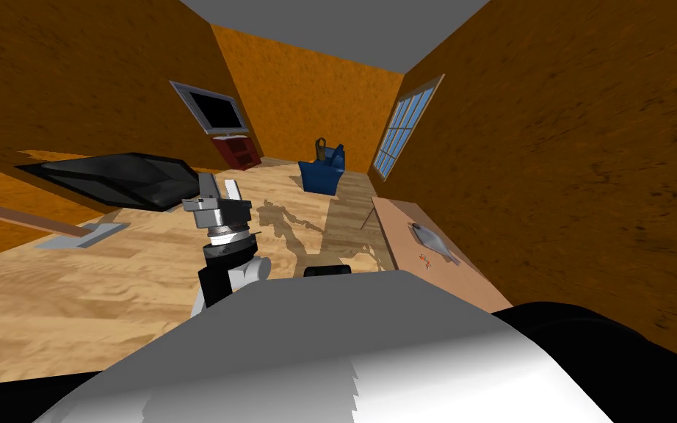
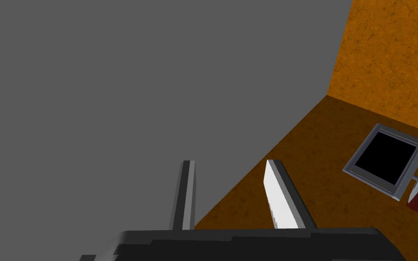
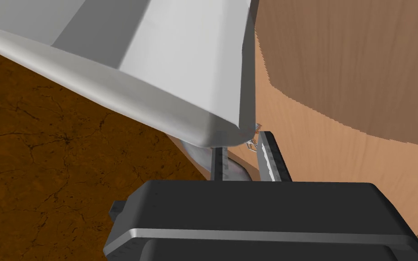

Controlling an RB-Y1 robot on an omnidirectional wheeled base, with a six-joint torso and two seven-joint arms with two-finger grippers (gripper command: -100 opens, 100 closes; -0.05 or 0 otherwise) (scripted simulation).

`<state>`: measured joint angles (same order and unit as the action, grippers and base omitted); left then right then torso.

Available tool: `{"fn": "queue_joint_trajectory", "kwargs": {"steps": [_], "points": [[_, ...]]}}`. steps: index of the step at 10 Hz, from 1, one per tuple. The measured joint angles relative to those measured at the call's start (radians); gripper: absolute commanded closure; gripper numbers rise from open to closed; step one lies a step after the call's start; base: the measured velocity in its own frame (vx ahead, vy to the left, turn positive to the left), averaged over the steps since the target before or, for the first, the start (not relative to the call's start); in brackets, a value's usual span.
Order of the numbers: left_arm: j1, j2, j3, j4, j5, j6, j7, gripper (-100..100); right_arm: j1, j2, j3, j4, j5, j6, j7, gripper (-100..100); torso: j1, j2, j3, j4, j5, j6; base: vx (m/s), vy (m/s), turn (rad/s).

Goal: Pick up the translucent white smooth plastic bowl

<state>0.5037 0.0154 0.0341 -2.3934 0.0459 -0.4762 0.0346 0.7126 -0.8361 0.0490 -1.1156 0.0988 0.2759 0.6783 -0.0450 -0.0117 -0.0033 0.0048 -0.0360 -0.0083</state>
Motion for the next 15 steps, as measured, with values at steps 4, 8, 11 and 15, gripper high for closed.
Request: {"fn": "queue_joint_trajectory", "kwargs": {"steps": [4,8,11,15], "points": [[0.000,0.000,0.000,0.000,0.000,0.000,0.000,0,0.043,0.048,-0.066,-0.102,-0.072,0.094,0.081,100,-0.002,0.005,0.003,0.001,0.002,0.002,-0.080,-0.039,0.103],[0.000,0.000,0.000,0.000,0.000,0.000,0.000,0,0.087,0.074,-0.102,-0.211,-0.107,0.182,0.122,100,0.002,0.003,0.001,0.000,0.004,0.000,-0.046,-0.020,0.111],[0.000,0.000,0.000,0.000,0.000,0.000,0.000,0,0.101,0.093,-0.142,-0.301,-0.162,0.269,0.196,100,0.004,0.002,0.001,0.000,0.005,0.001,-0.040,-0.014,-0.013],[0.000,0.000,0.000,0.000,0.000,0.000,0.000,0,0.145,0.142,-0.207,-0.381,-0.236,0.360,0.282,100,0.003,0.004,0.002,0.000,0.007,0.001,-0.082,-0.031,0.101]]}}
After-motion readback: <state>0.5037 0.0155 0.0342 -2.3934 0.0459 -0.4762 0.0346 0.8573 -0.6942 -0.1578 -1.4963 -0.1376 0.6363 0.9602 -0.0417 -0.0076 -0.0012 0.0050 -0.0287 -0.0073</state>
